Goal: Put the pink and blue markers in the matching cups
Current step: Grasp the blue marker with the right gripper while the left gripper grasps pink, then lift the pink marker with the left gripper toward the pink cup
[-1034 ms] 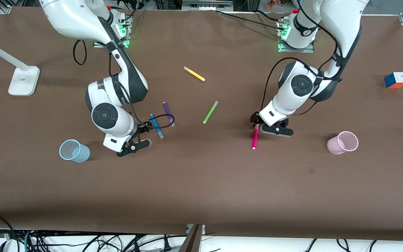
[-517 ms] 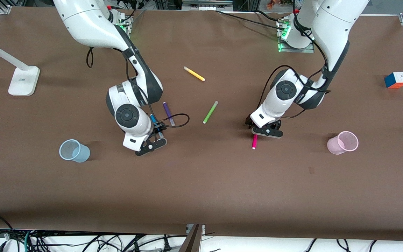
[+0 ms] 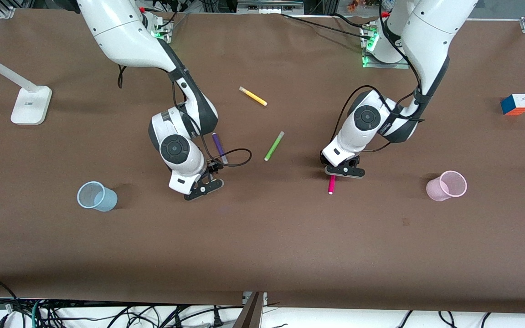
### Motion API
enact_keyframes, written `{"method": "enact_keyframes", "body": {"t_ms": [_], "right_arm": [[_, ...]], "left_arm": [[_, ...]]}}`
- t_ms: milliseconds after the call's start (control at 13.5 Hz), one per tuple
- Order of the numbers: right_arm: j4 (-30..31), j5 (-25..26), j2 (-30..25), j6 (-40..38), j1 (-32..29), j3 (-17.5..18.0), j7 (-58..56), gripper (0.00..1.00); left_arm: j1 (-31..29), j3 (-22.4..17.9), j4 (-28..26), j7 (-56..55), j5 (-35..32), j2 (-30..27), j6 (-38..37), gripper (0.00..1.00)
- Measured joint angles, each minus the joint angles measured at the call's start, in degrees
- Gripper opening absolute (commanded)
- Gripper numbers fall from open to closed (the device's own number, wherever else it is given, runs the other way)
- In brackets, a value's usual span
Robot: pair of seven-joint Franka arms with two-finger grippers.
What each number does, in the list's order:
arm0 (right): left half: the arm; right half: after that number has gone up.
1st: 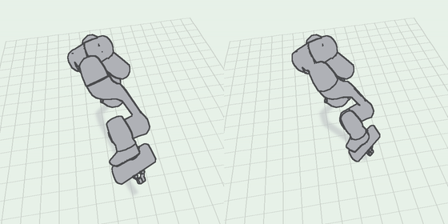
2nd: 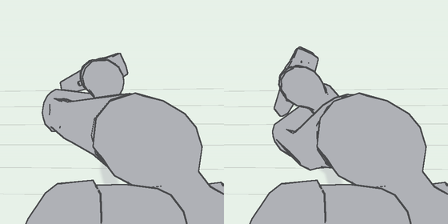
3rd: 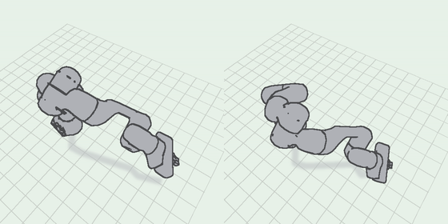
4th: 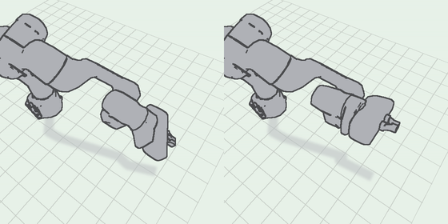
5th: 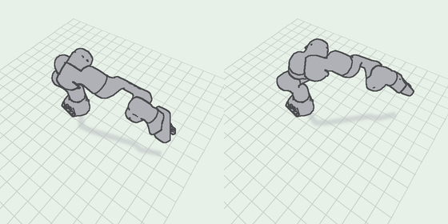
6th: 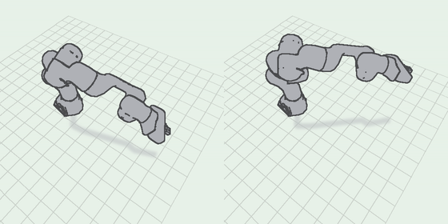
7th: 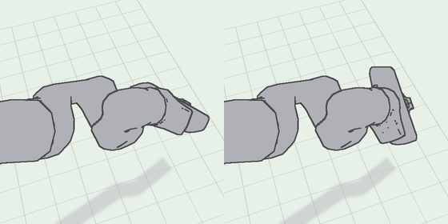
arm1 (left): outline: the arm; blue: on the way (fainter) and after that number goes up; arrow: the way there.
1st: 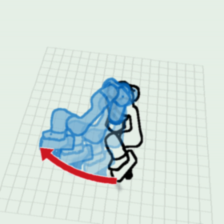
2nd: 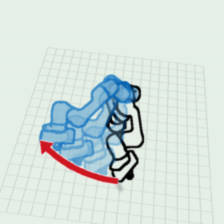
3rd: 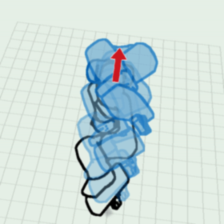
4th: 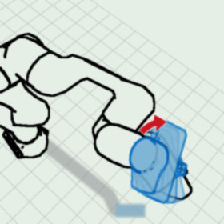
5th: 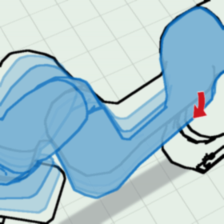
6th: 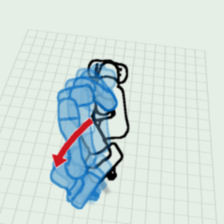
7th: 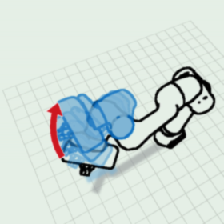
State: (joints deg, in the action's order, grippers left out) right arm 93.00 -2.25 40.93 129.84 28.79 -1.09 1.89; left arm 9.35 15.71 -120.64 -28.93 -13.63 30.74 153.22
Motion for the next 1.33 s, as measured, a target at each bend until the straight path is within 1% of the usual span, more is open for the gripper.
{"method": "enact_keyframes", "body": {"t_ms": [221, 295, 369, 443, 591, 738, 812, 886, 960, 1107, 1181, 1329], "right_arm": [[1.6, 0.0, 0.0, 1.7, 0.1, 0.0, 0.0, 1.0], [2.0, 0.0, 0.0, 2.1, 0.2, 0.0, 0.0, 1.0], [2.4, 0.0, 0.0, 2.4, 0.3, 0.0, 0.0, 0.95], [2.8, 0.0, 0.0, 2.7, 0.5, 0.0, 0.0, 0.84], [3.7, 0.0, 0.0, 4.1, 0.9, 0.0, 0.0, 0.45], [4.2, 0.0, 0.0, 4.4, 1.0, 0.0, 0.0, 0.29], [4.3, 0.0, 0.0, 4.5, 1.0, 0.0, 0.0, 0.19], [4.3, 0.0, -0.1, 4.5, 1.0, -0.2, 0.0, 0.06], [4.2, 0.0, -0.3, 4.5, 1.0, -0.3, 0.0, 0.0], [4.2, 0.0, -0.4, 4.5, 1.0, -0.4, 0.0, 0.0], [4.2, 0.0, -0.5, 4.6, 1.0, -0.4, -0.2, 0.0], [4.0, 0.0, -0.7, 5.1, 1.1, -0.5, -1.8, 0.0]], "left_arm": [[-0.3, -0.1, 0.5, 0.0, 0.0, -0.2, -0.2, 0.0], [-0.6, -0.3, 1.0, 0.0, 0.0, -0.7, -1.4, 0.0], [-1.0, -0.3, 1.5, 0.1, 0.0, -1.6, -3.9, 0.0], [-1.4, -0.3, 2.1, 0.3, 0.0, -3.0, -6.7, 0.0], [-2.4, -0.2, 3.0, 3.1, 0.6, -7.2, -14.7, 0.0], [-4.4, -0.2, 5.5, 11.6, 3.7, -11.5, -25.8, 0.0], [-6.0, -0.2, 7.5, 16.5, 4.5, -12.9, -31.9, 0.0], [-7.9, -0.3, 9.8, 21.6, 4.8, -13.9, -37.5, 0.0], [-10.0, -0.4, 11.9, 26.8, 4.9, -14.5, -42.3, 0.0], [-14.3, -0.8, 15.4, 37.5, 4.7, -14.5, -49.6, 0.0], [-16.5, -0.9, 16.3, 42.3, 4.0, -14.5, -51.5, 0.0], [-20.5, -1.1, 16.9, 50.8, -0.3, -14.2, -53.0, 0.0]]}}
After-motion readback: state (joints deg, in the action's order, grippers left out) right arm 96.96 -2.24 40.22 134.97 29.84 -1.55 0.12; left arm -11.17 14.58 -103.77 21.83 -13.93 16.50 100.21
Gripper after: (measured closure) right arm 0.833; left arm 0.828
